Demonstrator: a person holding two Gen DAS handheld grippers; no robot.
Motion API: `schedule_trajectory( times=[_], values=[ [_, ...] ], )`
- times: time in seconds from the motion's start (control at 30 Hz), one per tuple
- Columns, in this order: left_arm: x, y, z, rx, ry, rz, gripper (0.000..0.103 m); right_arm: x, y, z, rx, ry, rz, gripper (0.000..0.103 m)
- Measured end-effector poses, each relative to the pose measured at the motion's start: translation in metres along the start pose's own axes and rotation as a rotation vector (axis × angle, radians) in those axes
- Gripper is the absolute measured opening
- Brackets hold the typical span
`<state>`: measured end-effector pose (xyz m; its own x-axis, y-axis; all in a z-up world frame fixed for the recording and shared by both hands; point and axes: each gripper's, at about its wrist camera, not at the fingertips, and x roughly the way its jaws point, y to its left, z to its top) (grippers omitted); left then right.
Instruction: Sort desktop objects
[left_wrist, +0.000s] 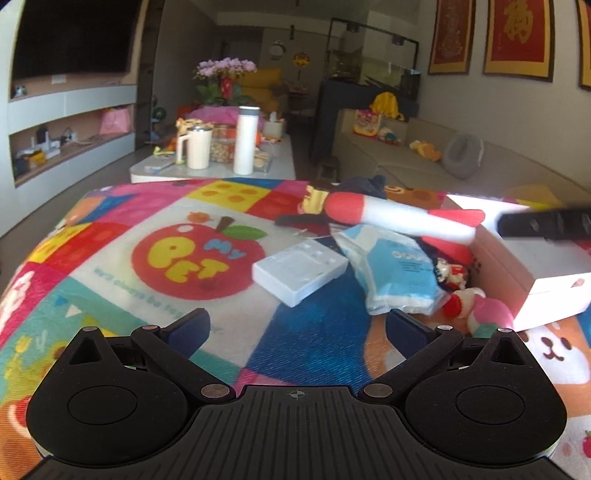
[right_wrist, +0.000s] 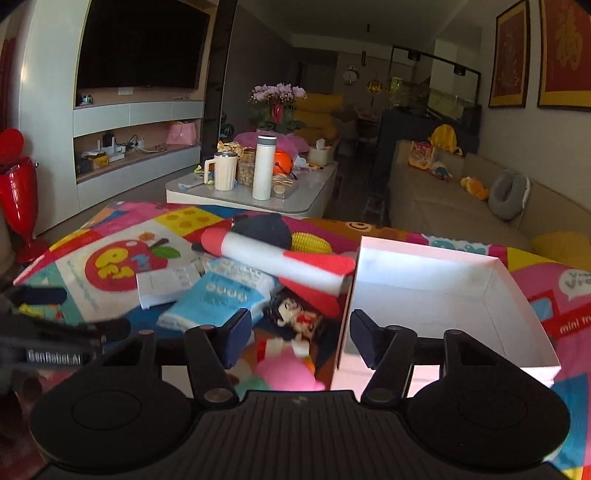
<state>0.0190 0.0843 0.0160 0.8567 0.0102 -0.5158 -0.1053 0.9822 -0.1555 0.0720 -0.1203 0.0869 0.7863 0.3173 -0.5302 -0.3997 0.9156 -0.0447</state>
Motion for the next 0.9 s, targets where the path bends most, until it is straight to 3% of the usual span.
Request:
schedule_trajectory(
  times=[0.1, 0.2, 0.4, 0.5, 0.67, 0.77, 0.9],
  values=[
    [0.009, -0.007, -0.004, -0.023, 0.007, -0.069, 0.103, 0.032, -0.025, 0.048, 0.147, 0.069, 0.058, 0.055],
    [0.011, -0.004, -0.005, -0.043, 0.018, -0.093, 0.103, 0.074, -0.031, 0.073, 0.215, 0.135, 0.105, 0.055],
    [0.013, 0.006, -0.005, -0.099, 0.027, -0.123, 0.103, 0.143, -0.014, 0.066, 0.291, 0.266, 0.159, 0.055],
    [0.012, 0.005, -0.005, -0.092, 0.016, -0.137, 0.103, 0.141, -0.007, 0.057, 0.327, 0.309, 0.219, 0.060],
    [0.010, 0.003, -0.005, -0.074, 0.008, -0.142, 0.103, 0.111, 0.003, 0.044, 0.401, 0.406, 0.480, 0.066],
    [0.010, 0.002, -0.004, -0.056, 0.013, -0.120, 0.103, 0.077, 0.007, 0.042, 0.329, 0.324, 0.425, 0.066],
    [0.012, 0.004, -0.002, -0.011, 0.026, -0.073, 0.103, 0.015, 0.003, 0.026, 0.119, 0.120, 0.219, 0.075]
  ],
)
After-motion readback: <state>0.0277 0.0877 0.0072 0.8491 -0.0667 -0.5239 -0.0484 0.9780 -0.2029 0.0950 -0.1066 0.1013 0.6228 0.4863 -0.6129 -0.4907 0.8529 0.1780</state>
